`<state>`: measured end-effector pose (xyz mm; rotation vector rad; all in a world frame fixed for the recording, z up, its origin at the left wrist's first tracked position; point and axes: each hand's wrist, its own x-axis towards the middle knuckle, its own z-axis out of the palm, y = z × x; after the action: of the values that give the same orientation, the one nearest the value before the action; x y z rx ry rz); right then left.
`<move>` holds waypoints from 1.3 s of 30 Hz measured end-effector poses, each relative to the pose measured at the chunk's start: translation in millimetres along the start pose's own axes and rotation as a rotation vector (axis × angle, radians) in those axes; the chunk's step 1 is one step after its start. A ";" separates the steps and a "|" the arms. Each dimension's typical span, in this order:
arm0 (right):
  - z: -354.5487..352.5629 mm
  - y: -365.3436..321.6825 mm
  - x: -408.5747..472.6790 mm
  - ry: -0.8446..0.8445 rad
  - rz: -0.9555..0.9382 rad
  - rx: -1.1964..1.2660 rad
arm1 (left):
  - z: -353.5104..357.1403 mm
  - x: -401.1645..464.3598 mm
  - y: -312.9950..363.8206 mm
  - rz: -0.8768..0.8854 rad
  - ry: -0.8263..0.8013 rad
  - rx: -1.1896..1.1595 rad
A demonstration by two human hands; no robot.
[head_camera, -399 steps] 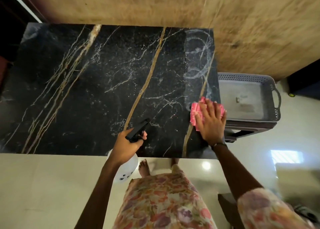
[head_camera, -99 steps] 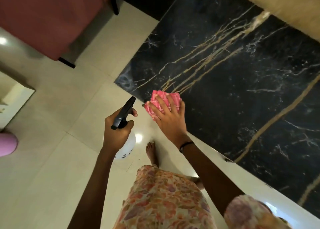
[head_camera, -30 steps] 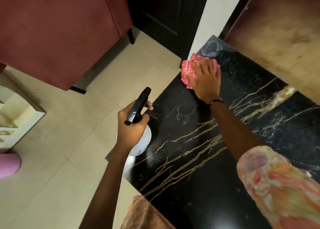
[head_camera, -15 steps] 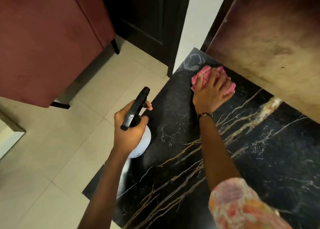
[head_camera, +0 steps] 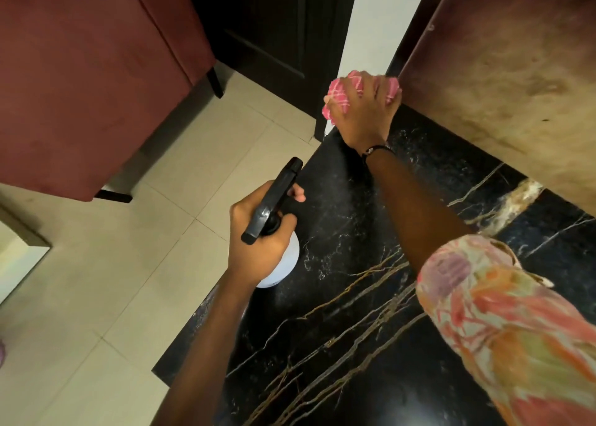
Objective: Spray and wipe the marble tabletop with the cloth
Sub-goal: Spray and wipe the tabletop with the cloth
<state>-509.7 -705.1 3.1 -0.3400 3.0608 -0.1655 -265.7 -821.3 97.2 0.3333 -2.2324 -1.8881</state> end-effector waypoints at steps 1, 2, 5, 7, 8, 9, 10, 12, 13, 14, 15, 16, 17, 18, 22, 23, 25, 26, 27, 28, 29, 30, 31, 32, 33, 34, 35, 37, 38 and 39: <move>0.9 -2.0 -12.2 0.006 -0.041 -0.009 | -0.5 0.3 -0.5 -0.003 0.006 0.002; 2.3 -4.5 -27.8 0.024 -0.075 -0.005 | -0.7 0.9 -1.1 -0.008 0.011 0.003; 10.3 -13.6 -84.2 0.046 -0.153 0.062 | -1.0 2.2 -1.9 -0.014 0.009 0.013; 16.8 -14.4 -109.5 0.031 -0.203 0.054 | -0.1 1.4 -0.7 0.008 0.001 0.013; 18.1 -12.3 -110.9 0.026 -0.211 0.049 | 0.0 2.0 -1.1 0.015 -0.001 0.013; 17.2 -9.8 -105.8 0.021 -0.202 0.057 | 0.0 2.2 -1.8 0.013 0.001 0.016; 15.8 -7.8 -95.9 0.026 -0.183 0.069 | -0.4 2.8 -2.9 0.005 0.007 0.019; 14.1 -4.6 -70.6 0.059 -0.136 0.083 | -0.7 1.2 -3.7 -0.009 0.014 0.019; 13.2 -0.4 -55.4 0.068 -0.111 0.080 | -0.2 -0.5 -4.1 -0.014 0.019 0.022; 11.6 5.6 -39.7 0.070 -0.089 0.072 | 0.7 -1.9 -4.1 -0.019 0.032 0.034; 9.3 12.9 -25.0 0.064 -0.069 0.066 | 1.8 -3.4 -3.4 -0.018 0.046 0.055; 6.2 20.3 -12.5 0.057 -0.049 0.061 | 2.9 -4.4 -2.2 -0.011 0.050 0.068; 3.9 26.7 -2.9 0.043 -0.021 0.061 | 3.7 -5.0 -1.6 0.000 0.041 0.061; 2.3 31.2 3.3 0.034 0.012 0.068 | 4.3 -4.7 -1.0 0.010 0.028 0.041; 7.7 32.3 -4.7 0.091 0.197 0.058 | 4.8 -3.7 -0.6 0.020 0.030 0.033; 10.7 31.9 -11.2 0.110 0.265 0.053 | 5.0 -3.9 -0.6 0.017 0.035 0.031; 13.4 31.8 -25.3 0.144 0.369 0.065 | 4.3 -4.7 -0.5 0.015 0.042 0.042; 13.2 31.3 -31.0 0.152 0.393 0.077 | 4.4 -4.7 -0.6 0.017 0.046 0.051; 11.7 29.0 -36.5 0.146 0.399 0.087 | 4.1 -5.5 -0.2 0.023 0.050 0.058; 8.6 25.1 -42.1 0.128 0.385 0.090 | 3.9 -6.5 0.8 0.030 0.054 0.065; 5.5 20.4 -48.9 0.102 0.348 0.085 | 4.2 -7.8 2.4 0.037 0.053 0.073; 4.1 15.4 -57.1 0.072 0.287 0.066 | 4.3 -9.4 4.1 0.041 0.051 0.080; 5.7 10.9 -66.8 0.050 0.200 0.040 | 3.7 -10.6 4.7 0.040 0.048 0.081; 8.0 8.8 -78.5 0.050 0.090 0.019 | 2.6 -13.1 4.9 0.037 0.046 0.080; 9.7 9.0 -91.3 0.049 -0.031 0.011 | 1.0 -16.9 4.5 0.028 0.041 0.076; 10.2 13.8 -100.0 0.030 -0.138 0.006 | -1.3 -22.2 3.5 0.019 0.037 0.073; 8.2 22.6 -102.3 -0.003 -0.213 -0.003 | -4.0 -29.2 2.5 0.016 0.033 0.069; 0.3 45.1 -87.4 -0.045 -0.230 -0.017 | -11.2 -45.8 -0.7 0.025 0.028 0.077; -4.4 56.7 -77.0 -0.050 -0.175 -0.011 | -15.4 -54.2 -2.7 0.031 0.029 0.085; -8.1 68.9 -68.9 -0.050 -0.090 0.013 | -19.3 -62.2 -5.2 0.030 0.035 0.088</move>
<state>-458.0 -622.2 6.5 -0.4746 2.9948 -0.1787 -200.4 -821.8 94.8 0.3416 -2.2892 -1.7593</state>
